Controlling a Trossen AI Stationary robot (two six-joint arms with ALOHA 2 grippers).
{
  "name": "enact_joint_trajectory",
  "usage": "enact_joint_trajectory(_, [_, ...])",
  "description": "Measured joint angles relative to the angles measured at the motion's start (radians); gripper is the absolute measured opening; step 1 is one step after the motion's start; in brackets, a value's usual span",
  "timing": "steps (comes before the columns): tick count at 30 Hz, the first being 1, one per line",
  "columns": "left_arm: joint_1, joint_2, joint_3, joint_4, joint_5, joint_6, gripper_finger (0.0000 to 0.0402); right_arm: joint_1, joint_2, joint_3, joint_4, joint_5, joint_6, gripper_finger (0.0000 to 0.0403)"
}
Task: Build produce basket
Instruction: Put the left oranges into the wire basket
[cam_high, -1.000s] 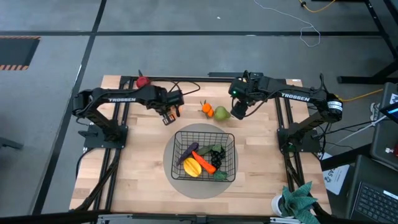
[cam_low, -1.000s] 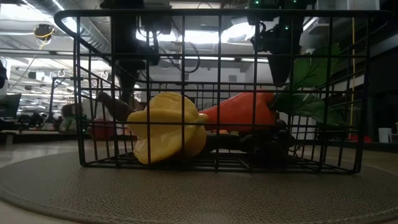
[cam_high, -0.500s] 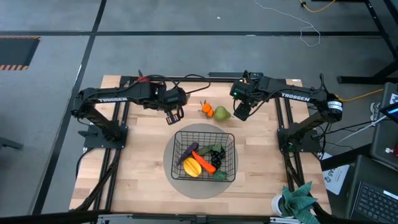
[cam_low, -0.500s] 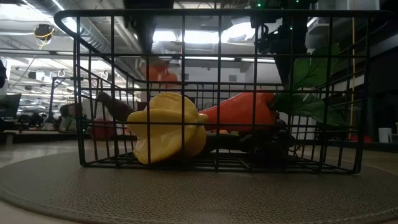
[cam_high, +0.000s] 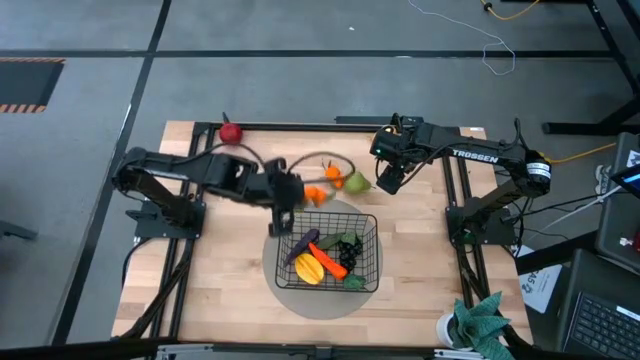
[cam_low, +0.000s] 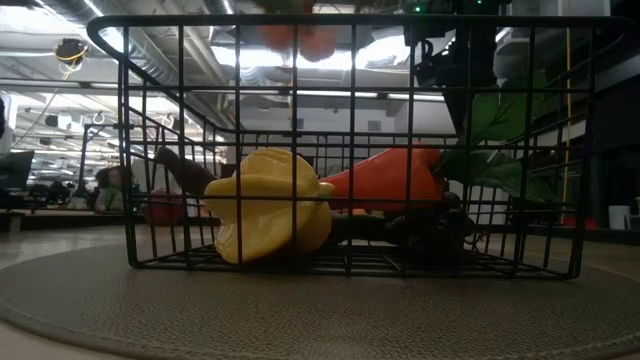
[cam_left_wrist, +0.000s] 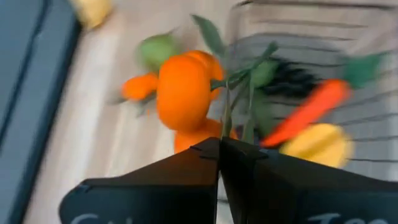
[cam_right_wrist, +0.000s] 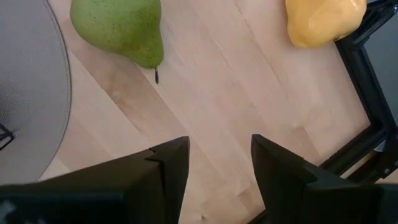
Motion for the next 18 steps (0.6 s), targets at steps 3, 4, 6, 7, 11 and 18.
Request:
enact_joint_trajectory(3, [-0.058,0.000,0.000,0.062,0.030,0.030,0.0000,0.000,0.000,0.000,0.002,0.000,0.000,0.0161])
enact_joint_trajectory(4, [-0.075,0.000,0.000,0.081,0.030,0.041,0.0000,0.000,0.000,0.000,0.003,0.000,0.000,0.0161])
enact_joint_trajectory(6, [-0.105,0.000,0.000,0.107,0.026,0.068,0.0000,0.000,0.000,0.000,0.005,0.000,0.000,0.0161])
enact_joint_trajectory(7, [-0.118,0.000,0.000,0.114,0.022,0.073,0.0000,0.000,0.000,0.000,0.006,0.000,0.000,0.0161])
enact_joint_trajectory(11, [-0.142,0.000,0.000,0.141,0.012,0.074,0.0000,0.000,0.000,0.000,0.007,0.000,0.000,0.0161])
enact_joint_trajectory(18, [-0.135,0.001,0.000,0.152,0.000,0.074,0.0000,0.000,0.000,0.000,0.007,0.000,0.000,0.0161])
